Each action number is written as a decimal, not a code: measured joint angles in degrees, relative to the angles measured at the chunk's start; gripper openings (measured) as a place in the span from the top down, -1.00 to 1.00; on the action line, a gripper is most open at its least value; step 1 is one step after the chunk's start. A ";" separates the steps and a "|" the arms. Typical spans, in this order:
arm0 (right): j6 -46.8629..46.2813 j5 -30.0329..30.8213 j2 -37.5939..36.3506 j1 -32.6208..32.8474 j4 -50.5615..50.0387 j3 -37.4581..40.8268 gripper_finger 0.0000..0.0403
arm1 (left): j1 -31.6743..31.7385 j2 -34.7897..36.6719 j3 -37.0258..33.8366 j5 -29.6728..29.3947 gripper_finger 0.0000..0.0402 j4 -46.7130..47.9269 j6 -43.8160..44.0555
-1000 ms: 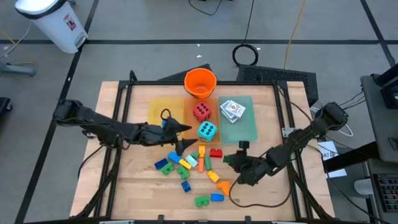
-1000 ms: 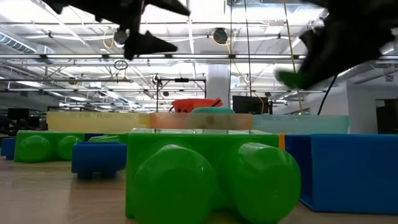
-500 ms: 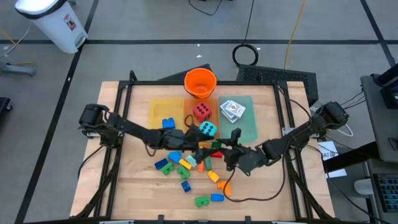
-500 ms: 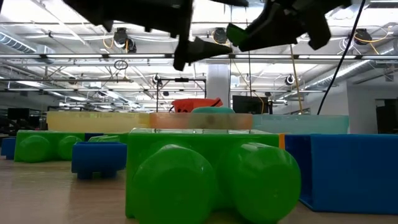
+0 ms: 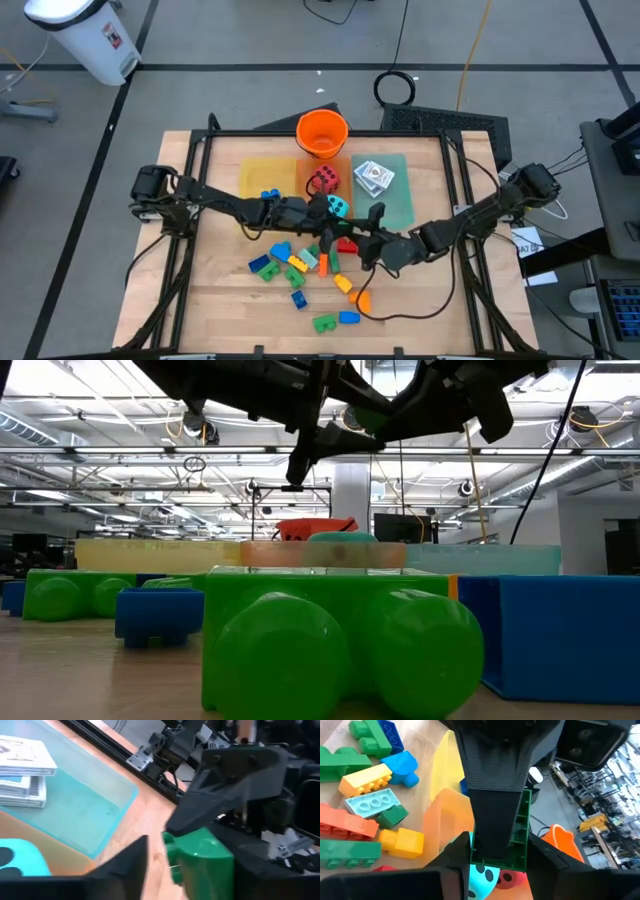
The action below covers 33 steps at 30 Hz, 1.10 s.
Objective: Pick & Place Toys
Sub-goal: Put the bottom green game piece into the yellow bin
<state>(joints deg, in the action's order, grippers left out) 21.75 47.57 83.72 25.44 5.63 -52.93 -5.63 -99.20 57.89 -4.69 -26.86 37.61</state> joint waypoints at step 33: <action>-28.63 4.58 -26.21 12.45 1.52 19.91 0.22 | -0.83 22.34 -8.32 -39.22 0.55 60.27 20.97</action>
<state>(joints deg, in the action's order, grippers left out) -6.88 52.15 57.51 37.89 7.16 -33.01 -6.46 -76.86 49.56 -43.91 33.40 58.58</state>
